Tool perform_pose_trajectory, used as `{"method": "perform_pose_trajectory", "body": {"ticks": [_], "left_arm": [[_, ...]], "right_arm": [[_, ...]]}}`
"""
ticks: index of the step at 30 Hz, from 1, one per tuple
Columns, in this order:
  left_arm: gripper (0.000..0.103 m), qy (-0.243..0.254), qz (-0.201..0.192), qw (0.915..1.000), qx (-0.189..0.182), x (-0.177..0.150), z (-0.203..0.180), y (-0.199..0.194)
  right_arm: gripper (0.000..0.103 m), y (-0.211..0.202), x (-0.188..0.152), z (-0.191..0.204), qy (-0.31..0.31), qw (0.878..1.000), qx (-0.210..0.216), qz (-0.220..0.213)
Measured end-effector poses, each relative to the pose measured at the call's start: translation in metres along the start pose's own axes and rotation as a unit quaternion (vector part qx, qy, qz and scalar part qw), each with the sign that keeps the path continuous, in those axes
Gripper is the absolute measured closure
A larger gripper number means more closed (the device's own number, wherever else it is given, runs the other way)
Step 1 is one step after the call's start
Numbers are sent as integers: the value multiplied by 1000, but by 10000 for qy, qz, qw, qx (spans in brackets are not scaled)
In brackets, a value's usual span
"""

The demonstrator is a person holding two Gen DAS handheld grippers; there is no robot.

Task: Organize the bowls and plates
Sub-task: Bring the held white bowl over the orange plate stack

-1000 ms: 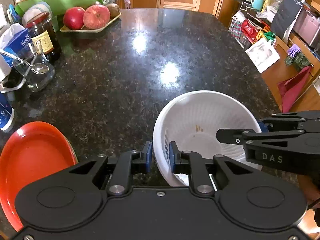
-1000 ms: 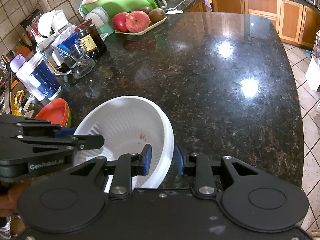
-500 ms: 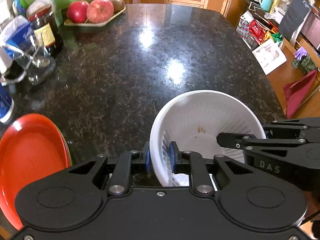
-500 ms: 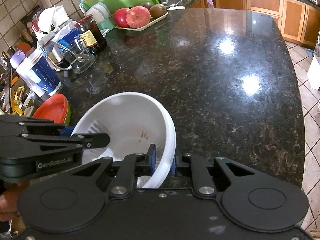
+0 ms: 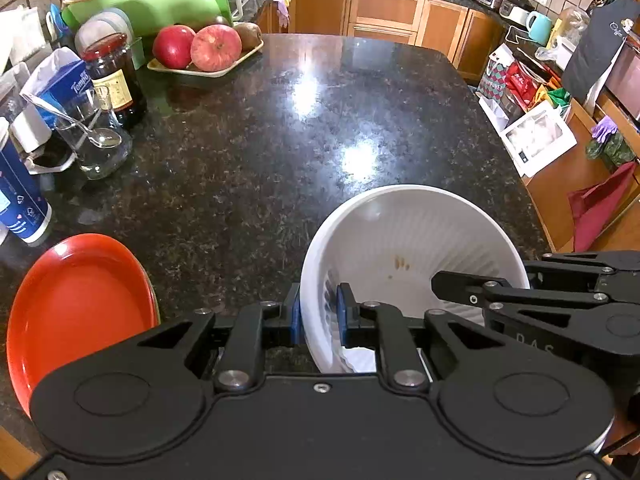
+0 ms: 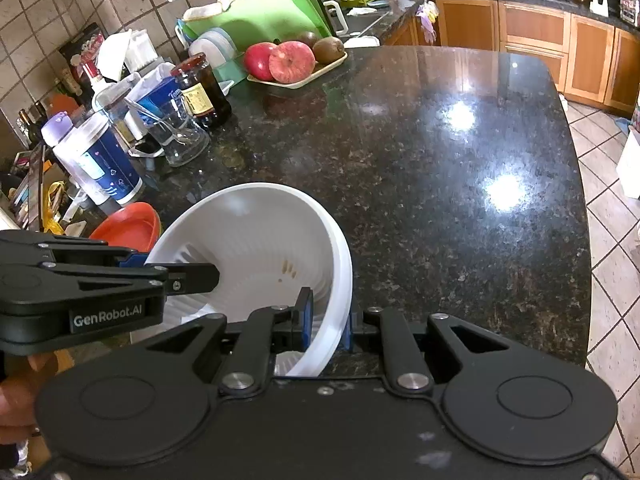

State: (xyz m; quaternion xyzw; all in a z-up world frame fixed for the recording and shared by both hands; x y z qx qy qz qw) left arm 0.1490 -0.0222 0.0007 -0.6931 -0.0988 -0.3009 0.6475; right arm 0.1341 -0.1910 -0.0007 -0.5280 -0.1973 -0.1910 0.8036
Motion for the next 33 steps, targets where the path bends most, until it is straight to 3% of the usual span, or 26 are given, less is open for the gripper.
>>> {"method": "perform_pose_trajectory", "body": {"ticks": [15,33], "left_arm": [[80,-32,-91,9999,37,-12,26,-12],[79,-149,-256,9993,211,-51,130,-47]], "right_arm": [[87,2,-6,32,-81,9999,-63,-64],[87,47,-10,159,-322,9995,-5,-2]]}}
Point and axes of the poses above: each gripper's, at about its wrist camera, not at the fingertips, and y roughly the way its jaws point, z to its left, x to its top, the point moved 1 cm from there along y, roughly the way its jaws point, and after that the axes turned 10 degrees about y, right-handed, at the moved point
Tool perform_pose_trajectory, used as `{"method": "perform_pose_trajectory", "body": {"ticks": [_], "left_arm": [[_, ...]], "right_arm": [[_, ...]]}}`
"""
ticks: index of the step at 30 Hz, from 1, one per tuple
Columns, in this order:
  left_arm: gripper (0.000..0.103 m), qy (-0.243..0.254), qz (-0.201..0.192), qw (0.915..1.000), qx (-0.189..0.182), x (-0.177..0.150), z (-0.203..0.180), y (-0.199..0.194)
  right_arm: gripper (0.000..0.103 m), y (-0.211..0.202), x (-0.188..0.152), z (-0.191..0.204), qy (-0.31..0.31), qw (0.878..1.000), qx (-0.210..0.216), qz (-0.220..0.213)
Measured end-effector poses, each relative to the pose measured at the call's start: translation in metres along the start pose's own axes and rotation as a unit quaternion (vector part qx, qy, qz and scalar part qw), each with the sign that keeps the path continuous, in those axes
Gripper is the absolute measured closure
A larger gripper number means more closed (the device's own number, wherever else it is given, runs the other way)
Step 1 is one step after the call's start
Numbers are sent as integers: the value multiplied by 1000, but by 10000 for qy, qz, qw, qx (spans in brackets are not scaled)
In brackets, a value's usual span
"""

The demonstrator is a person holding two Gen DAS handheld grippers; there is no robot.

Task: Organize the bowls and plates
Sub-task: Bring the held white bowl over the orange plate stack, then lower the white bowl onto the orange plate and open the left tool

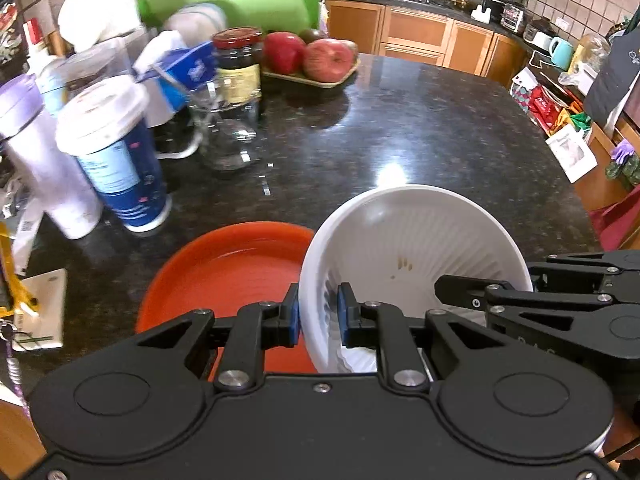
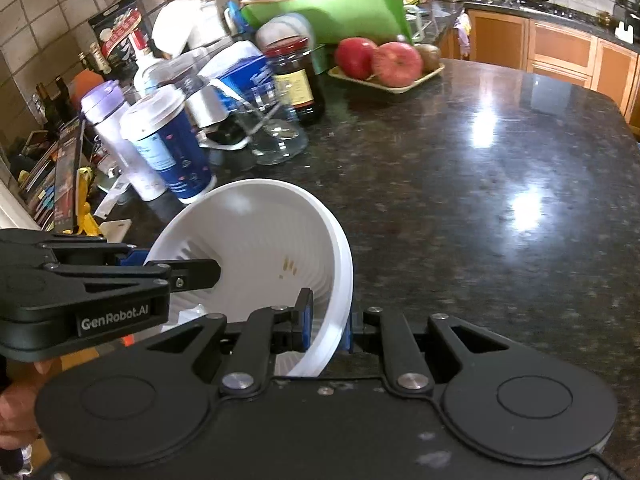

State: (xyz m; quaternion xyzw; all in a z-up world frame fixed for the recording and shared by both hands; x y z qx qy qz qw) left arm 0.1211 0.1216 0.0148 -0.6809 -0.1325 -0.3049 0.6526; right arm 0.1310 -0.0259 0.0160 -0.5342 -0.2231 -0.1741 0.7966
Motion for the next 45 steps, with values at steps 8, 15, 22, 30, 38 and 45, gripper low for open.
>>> {"method": "perform_pose_trajectory", "body": {"ticks": [8,15,22,30,38,45], "left_arm": [[79,-101,103,9999,-23,-15,42,-3],[79,-118,229,9996,-96,-25,66,-1],[79,-107,275,9994,-194,-24,78,8],[79,-147,324,9989,-298,-20,85,19],[79,-116,302,9988,-355,-19,87,22],[79,-218,258,9985,-439,-20,92,20]], "right_arm": [[87,26,-1,40,31,9998,16,215],[87,39,-5,58,63,9992,-18,385],[86,48,-3,63,109,9989,-87,455],[86,58,1,63,175,9984,-168,505],[83,60,2,62,201,9983,-164,513],[75,56,3,63,235,9989,-137,386]]}}
Point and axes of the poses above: each gripper's, at about its wrist camera, not at the fingertips, and y roughly the way its jaws point, z to its left, x to its top, the point moved 1 cm from there along y, roughly the way its jaws point, and after that the axes turned 10 degrees about y, right-handed, at the moved point
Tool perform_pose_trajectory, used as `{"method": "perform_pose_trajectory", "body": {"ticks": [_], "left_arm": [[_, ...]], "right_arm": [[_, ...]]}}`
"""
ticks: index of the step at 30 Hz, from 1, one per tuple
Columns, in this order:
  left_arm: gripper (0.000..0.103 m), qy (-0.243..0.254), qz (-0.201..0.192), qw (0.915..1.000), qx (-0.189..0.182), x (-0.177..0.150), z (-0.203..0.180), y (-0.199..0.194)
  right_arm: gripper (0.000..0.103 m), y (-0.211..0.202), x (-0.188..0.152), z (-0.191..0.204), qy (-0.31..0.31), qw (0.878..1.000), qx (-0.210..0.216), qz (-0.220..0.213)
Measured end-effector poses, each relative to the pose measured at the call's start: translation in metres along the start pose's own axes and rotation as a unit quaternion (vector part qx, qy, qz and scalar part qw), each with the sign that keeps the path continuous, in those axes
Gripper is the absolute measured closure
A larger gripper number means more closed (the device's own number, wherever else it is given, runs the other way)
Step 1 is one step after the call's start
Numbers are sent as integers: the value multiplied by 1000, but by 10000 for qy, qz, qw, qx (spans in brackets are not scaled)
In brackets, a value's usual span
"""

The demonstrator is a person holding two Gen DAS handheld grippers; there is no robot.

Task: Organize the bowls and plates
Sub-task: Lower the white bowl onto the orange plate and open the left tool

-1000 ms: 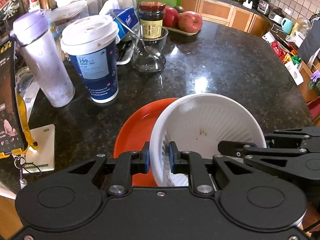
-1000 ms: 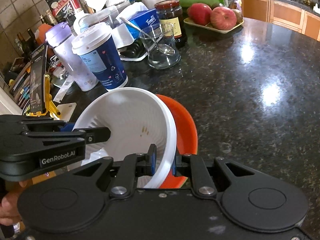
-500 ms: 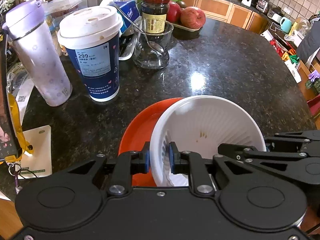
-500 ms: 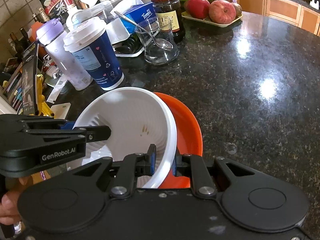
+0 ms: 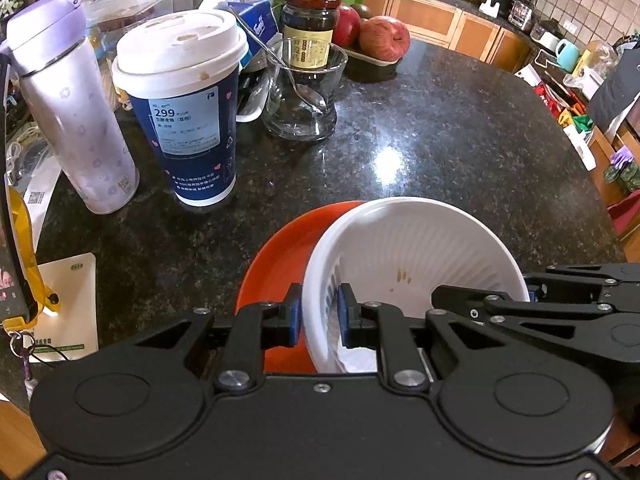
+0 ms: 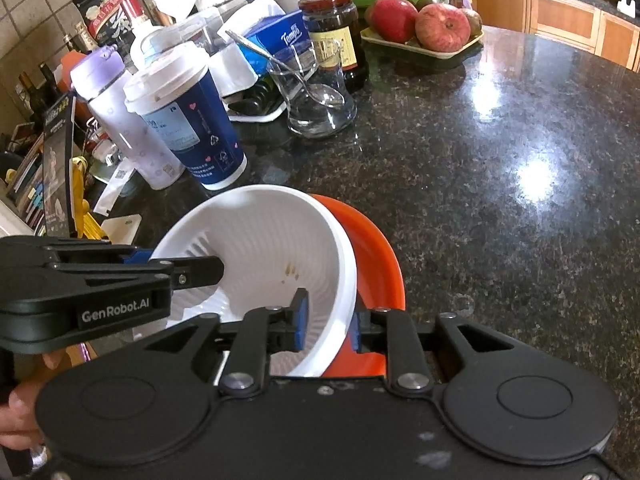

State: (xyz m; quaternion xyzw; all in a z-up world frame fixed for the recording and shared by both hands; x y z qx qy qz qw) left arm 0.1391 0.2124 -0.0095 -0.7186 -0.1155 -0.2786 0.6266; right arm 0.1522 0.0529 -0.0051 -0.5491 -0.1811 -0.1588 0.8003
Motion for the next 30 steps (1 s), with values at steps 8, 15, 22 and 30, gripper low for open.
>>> {"method": "perform_pose_trajectory", "body": {"ticks": [8,15,22,30], "left_arm": [[79,71,-170,9998,61,-4,0,-10],[78,112,-588,9981,171,-12,2,-29],[78,332,-1287,9891,635,-25,2,-60],[65,46,-1835,9823,364,-47,11,-87]], "right_arm": [[63,-14,-2,1,-24,9996,-51,-283],[61,-36,-8,2,26,9973,-143,-714],[55,-71,-26,12,43,9873,-323,-1556],[49,-101,-66,28,325,9675,-413,-2472]]}}
Point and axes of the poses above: each gripper's, at about its wrist camera, not at the fingertips, and y roughly the way its jaws point, z to its left, x to its top, the point moved 1 cm from there along y, roughly the way its jaws point, and after that the axes turned 10 degrees about y, right-handed, at the moved point
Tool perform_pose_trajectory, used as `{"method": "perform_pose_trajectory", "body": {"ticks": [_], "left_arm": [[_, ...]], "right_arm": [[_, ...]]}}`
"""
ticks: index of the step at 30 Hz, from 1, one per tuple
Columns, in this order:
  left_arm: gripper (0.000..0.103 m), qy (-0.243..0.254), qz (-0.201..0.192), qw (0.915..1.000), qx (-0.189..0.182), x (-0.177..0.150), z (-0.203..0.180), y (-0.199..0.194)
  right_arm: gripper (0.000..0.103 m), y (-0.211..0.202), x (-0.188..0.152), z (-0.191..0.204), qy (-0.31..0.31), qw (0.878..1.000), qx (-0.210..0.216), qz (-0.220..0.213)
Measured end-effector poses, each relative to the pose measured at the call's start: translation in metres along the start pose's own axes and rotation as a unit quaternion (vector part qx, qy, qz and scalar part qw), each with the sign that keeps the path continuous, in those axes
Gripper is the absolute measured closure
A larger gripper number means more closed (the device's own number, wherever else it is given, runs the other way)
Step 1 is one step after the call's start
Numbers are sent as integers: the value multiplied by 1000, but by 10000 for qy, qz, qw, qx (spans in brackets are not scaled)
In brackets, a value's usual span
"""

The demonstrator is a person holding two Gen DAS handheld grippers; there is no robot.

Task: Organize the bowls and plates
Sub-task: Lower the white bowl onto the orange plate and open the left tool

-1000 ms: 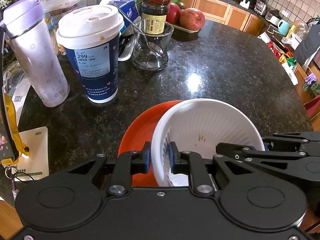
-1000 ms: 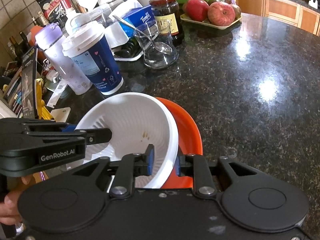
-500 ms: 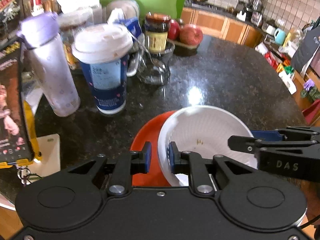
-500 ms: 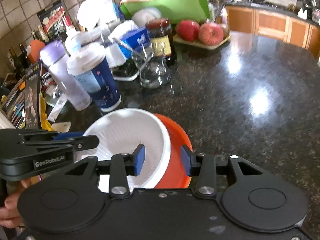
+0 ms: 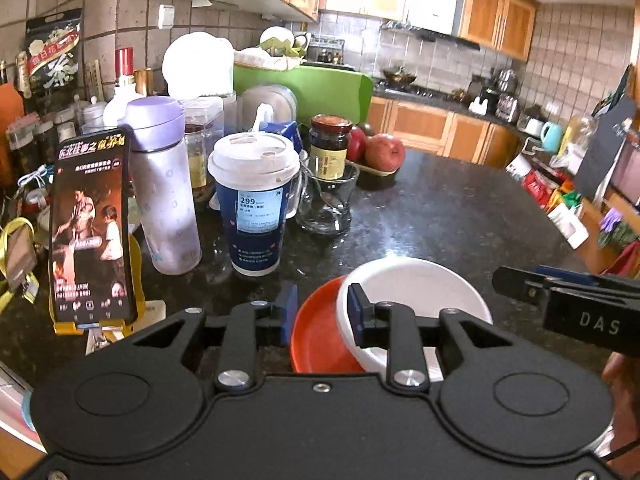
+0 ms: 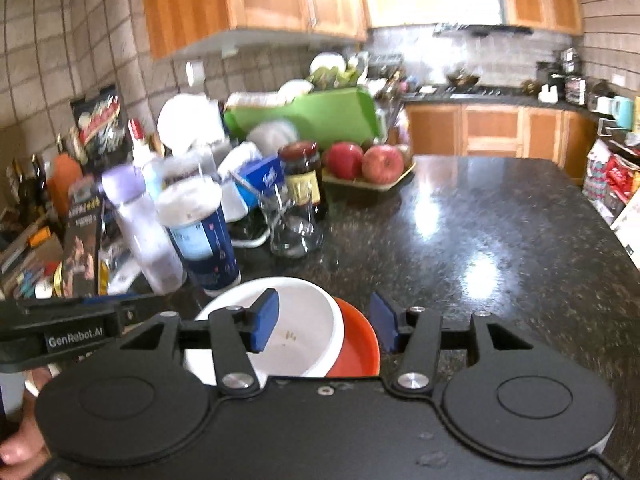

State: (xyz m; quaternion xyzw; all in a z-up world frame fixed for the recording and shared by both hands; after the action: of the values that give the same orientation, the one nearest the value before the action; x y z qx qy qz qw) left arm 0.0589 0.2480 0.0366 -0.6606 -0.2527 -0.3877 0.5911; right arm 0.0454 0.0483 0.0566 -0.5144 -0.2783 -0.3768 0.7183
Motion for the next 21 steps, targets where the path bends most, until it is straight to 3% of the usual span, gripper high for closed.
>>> {"method": "perform_pose_trajectory", "body": {"ticks": [5,7,12,16,21], "left_arm": [[62,44,-164,9999,-24,-8,-3,-10],[62,70,-228,9997,49,-11,-4,-13],[62,533,-282,9981,111,-16,-20,-18],[62,316,-345,9982,384,-22,-27,-24],[62,36,-338,9991,256,-32,-32,-31]], "right_arm": [[48,-27,-16,7,51,9989,-123,-444],[44,-36,-21,8,39,9979,-179,-617],[42,-48,-31,7,-172,9963,-350,-762],[42,-55,-38,-1,-199,9938,-685,-849],[41,-70,-48,-15,-159,9908,-786,-1088]]}}
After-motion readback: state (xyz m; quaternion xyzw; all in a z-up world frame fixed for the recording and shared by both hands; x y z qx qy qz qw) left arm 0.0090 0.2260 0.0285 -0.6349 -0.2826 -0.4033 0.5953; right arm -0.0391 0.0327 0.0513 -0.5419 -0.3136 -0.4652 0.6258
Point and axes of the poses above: each gripper's, at about its wrist camera, not at the fingertips, and y roughly the way its jaws point, z to its left, x to its top, the point moved 1 cm from there along y, roughly the way its jaws point, and after that the axes turned 10 degrees about y, right-handed, at the moved point
